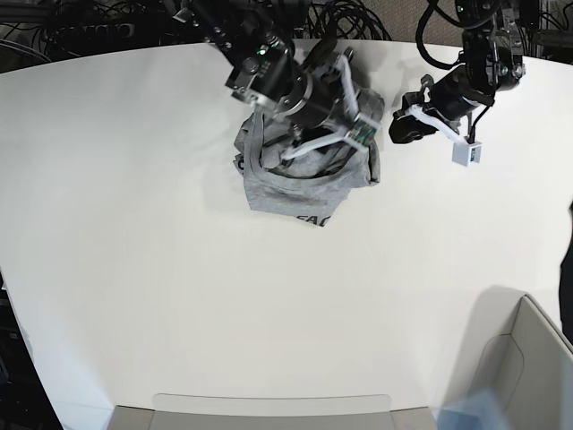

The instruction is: Fold the T-shirt properly

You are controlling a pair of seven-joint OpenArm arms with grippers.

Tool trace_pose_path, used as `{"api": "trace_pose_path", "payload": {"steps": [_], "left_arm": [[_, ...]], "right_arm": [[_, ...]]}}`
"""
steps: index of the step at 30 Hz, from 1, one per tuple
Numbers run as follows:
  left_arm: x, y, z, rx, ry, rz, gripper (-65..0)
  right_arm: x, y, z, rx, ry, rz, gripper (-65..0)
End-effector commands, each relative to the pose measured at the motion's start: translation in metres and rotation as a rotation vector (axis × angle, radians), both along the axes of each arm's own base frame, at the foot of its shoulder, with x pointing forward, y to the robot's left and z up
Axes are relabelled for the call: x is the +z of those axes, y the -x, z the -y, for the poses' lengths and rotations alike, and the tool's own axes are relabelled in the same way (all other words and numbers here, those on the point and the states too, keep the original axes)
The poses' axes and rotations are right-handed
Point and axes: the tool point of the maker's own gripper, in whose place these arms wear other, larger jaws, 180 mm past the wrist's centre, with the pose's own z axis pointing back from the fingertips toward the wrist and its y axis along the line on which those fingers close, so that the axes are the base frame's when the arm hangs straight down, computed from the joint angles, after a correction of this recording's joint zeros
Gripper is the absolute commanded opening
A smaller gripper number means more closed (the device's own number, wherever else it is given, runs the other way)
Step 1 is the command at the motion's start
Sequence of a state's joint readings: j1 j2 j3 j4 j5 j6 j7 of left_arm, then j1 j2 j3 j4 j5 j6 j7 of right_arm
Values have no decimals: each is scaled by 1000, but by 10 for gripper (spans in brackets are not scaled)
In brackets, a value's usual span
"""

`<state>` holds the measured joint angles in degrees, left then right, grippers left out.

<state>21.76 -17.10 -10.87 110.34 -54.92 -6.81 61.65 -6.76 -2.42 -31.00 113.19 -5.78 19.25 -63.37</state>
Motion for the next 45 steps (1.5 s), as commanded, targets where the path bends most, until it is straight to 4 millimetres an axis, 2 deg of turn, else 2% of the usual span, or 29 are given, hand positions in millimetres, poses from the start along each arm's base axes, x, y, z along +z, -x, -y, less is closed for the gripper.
{"api": "trace_pose_path", "payload": {"steps": [1,6,10,14,18,21,24,29,35,40,42,45], "left_arm": [[10,-5,2,-2,11,35,-510],[30,-28,14,-1,44,117,-510],[35,-31,49,-73,90,134,-510],[37,-33,73,-108,127,145,-509],[32,-43,70,-22,97,120,-509],[37,-44,66,4,71,122,-508],[44,-44,65,4,63,145,-509],[35,-30,70,0,74,102,-510],[34,-28,71,-4,78,98,-513],[34,-22,103,-64,115,102,-536],[29,-18,111,-98,77,106,-536],[16,-17,100,-116,-76,118,-536]], "right_arm": [[9,-16,13,-54,-24,23,-479],[4,-52,93,-253,-48,-15,-479],[0,-60,149,-367,-59,-46,-479],[-2,-62,189,-456,-64,-65,-479],[-7,-58,216,-501,-26,-72,-479],[-8,-56,224,-506,-3,-72,-479],[-8,-55,222,-502,-6,-74,-479],[-8,-56,220,-500,-11,-75,-479],[-11,-56,221,-503,-7,-81,-479],[-18,-55,223,-509,-3,-104,-479],[-19,-55,222,-508,-4,-106,-479],[-20,-53,217,-487,3,-111,-479]]}}
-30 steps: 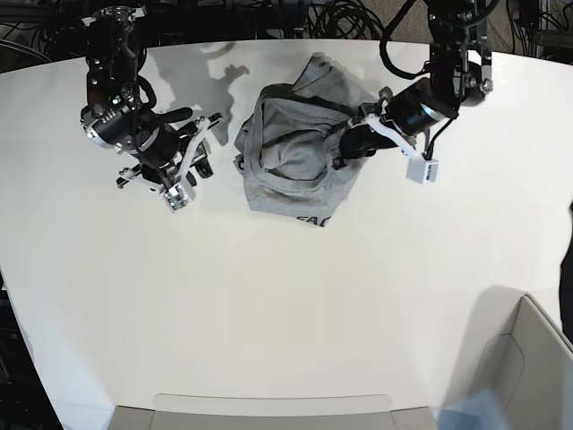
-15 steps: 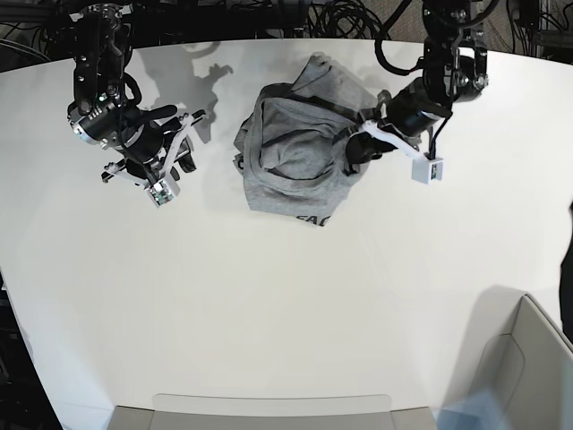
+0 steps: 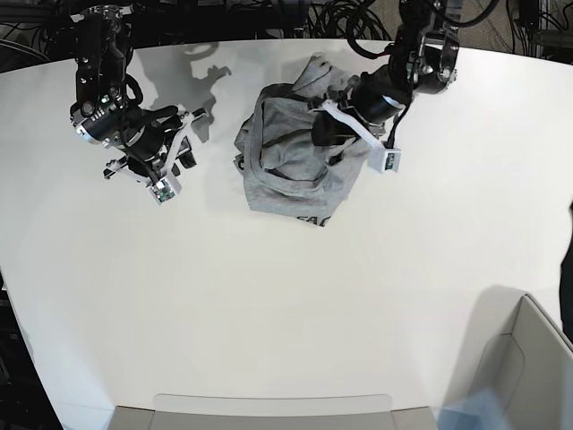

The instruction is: Fold the T-shirt properly

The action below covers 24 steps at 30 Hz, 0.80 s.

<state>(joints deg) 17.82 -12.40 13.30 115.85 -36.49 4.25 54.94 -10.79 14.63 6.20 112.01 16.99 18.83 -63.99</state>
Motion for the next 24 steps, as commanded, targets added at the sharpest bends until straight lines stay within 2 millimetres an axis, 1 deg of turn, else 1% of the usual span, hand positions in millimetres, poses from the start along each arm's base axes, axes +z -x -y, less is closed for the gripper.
{"api": "trace_pose_path", "payload": {"steps": [1,2,4,8,14,17,18,20,21,24], "left_arm": [[4,-7,-10,15,-60,49,-535],[1,-8,-14,13,-114,59,-535],[-7,-2,-24,4,-215,60,-535],[-15,3,-41,9,-351,69,-534],[-15,0,-54,26,-435,85,-534],[-12,-5,-74,138,-492,79,-534],[-12,-5,-78,162,-499,76,-533],[-12,-5,-78,169,-498,73,-533],[-13,-4,-73,157,-490,75,-533],[-15,2,-47,78,-464,77,-533]], "right_arm": [[10,-6,-2,9,-14,42,-479],[10,-6,-4,13,-13,41,-479],[10,-6,-4,13,-15,41,-479],[11,-7,-4,13,-16,44,-479],[10,-6,-4,13,-16,41,-479],[9,-5,-4,13,-13,39,-479],[9,-5,-4,13,-13,39,-479],[9,-5,-4,13,-16,38,-479],[9,-5,-5,12,-18,38,-479],[9,-5,-5,12,-18,38,-479]]}}
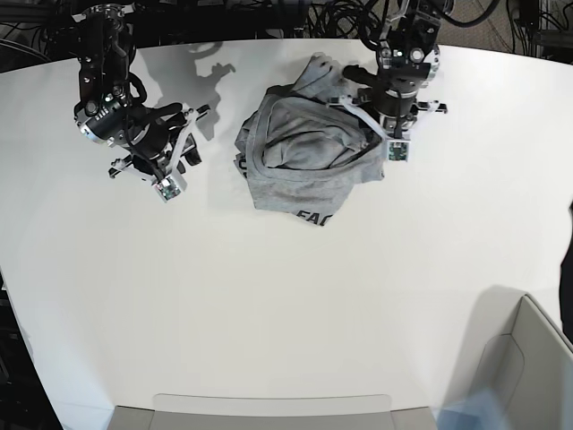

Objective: Fold the T-shirt properly
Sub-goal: 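Grasp the bundle's edge with the left gripper and fold it over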

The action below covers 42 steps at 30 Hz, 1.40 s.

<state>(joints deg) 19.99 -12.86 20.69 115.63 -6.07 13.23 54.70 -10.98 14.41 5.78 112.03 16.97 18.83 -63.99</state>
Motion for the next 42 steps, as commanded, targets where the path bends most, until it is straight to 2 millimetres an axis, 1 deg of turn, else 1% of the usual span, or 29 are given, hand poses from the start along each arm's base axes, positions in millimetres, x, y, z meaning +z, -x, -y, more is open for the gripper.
{"api": "trace_pose_path", "payload": {"steps": [1,2,4,6,8,10,12,16,18,21,23,25,27,29,30,32,33,34,36,37,38,39,41,42], "left_arm": [[7,-2,9,-21,13,30,-533],[6,0,16,-42,22,26,-531],[5,5,29,-77,38,18,-506],[5,6,33,-78,45,18,-476],[7,3,31,-70,39,24,-446],[12,-6,28,-69,33,48,-434],[14,-13,15,-30,21,61,-434],[16,-19,-11,44,-4,71,-434],[18,-23,-19,63,-14,79,-433],[17,-22,-16,51,-9,74,-432],[17,-21,-6,25,3,70,-432],[16,-19,0,10,9,65,-431],[9,-18,0,11,4,53,-431],[-5,-15,-3,14,-10,15,-431],[-10,-17,-4,15,-18,6,-432],[-13,-24,-6,18,-27,5,-435],[-13,-25,-6,18,-28,6,-441],[-13,-25,-7,17,-30,5,-461],[-9,-27,-10,31,-28,18,-543],[-7,-28,-11,37,-28,23,-607],[-2,-31,-15,49,-27,39,-650],[4,-33,-20,66,-26,55,-650],[18,-38,-24,86,-16,91,-650],[26,-37,-27,99,-9,109,-650]], "right_arm": [[10,-7,-1,6,-12,43,-479],[10,-7,-1,7,-10,43,-479],[10,-7,0,7,-9,43,-479],[10,-7,0,7,-8,41,-479],[8,-4,0,7,-6,32,-479],[6,-2,0,7,-6,27,-479],[6,-1,2,4,-4,25,-479],[3,2,2,4,-4,18,-479],[3,2,1,6,-4,17,-479],[5,0,1,6,-4,22,-479],[5,0,1,6,-4,23,-479],[5,-1,1,6,-4,25,-479],[5,-1,1,6,-4,25,-479],[5,-1,1,6,-4,25,-479],[5,0,1,6,-4,23,-479],[5,0,1,6,-4,23,-479],[5,0,1,6,-4,22,-479],[4,0,2,4,-5,22,-479],[5,0,2,3,-4,22,-479],[5,0,2,3,-4,24,-479],[5,0,2,3,-4,24,-479],[5,1,2,3,-4,22,-479],[5,1,2,3,-4,22,-479],[5,1,3,2,-4,23,-479]]}}
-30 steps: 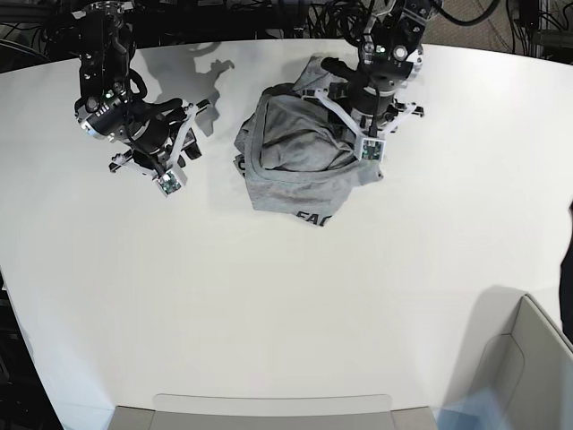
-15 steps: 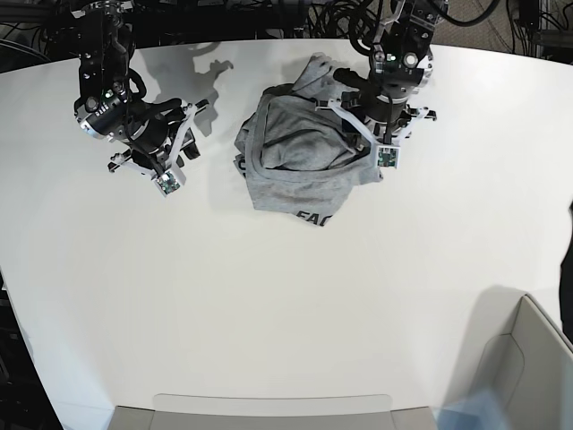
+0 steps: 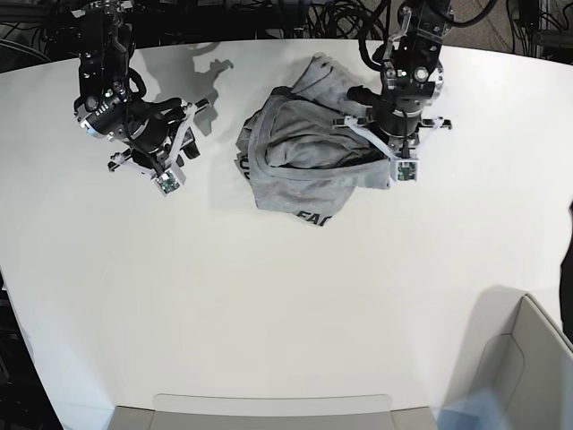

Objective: Fold the T-shirt properly
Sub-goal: 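Grasp the bundle's edge with the left gripper and fold it over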

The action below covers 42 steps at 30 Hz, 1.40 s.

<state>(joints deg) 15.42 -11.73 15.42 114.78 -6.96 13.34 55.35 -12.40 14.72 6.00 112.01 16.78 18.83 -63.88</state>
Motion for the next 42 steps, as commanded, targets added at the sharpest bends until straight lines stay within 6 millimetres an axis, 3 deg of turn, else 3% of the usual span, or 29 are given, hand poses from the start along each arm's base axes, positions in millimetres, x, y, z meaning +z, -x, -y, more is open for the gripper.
{"api": "trace_pose_path", "payload": {"steps": [1,4,7,10,13,18,21,23,26,29,31,33,37,42], "left_arm": [[11,2,-9,27,-12,38,-650],[3,14,-27,79,-31,9,-650],[-8,23,-30,88,-37,-32,-650],[-30,50,-36,96,-52,-142,-650],[-45,62,-37,98,-52,-216,-650],[-51,67,-24,84,-24,-242,-650],[-54,67,-5,55,7,-251,-558],[-48,49,10,24,26,-215,-526],[-36,20,16,11,31,-157,-536],[-29,8,8,32,26,-146,-533],[-22,1,-7,73,20,-128,-531],[-14,-7,-15,101,20,-94,-495],[0,-35,-16,103,18,-16,-395],[1,-72,-18,105,7,-15,-404]], "right_arm": [[10,-7,-1,5,-12,43,-479],[11,-8,-1,5,-12,46,-479],[12,-9,-1,5,-12,49,-479],[13,-10,-1,5,-12,52,-479],[16,-14,-1,7,-13,64,-479],[19,-18,-3,9,-18,77,-479],[19,-18,-3,9,-16,77,-479],[19,-18,-3,9,-16,76,-479],[17,-16,-3,9,-16,70,-479],[16,-14,-1,5,-14,63,-479],[15,-12,2,6,-4,59,-479],[14,-12,6,10,12,57,-479],[15,-13,6,10,10,62,-479],[16,-14,5,9,7,65,-479]]}}
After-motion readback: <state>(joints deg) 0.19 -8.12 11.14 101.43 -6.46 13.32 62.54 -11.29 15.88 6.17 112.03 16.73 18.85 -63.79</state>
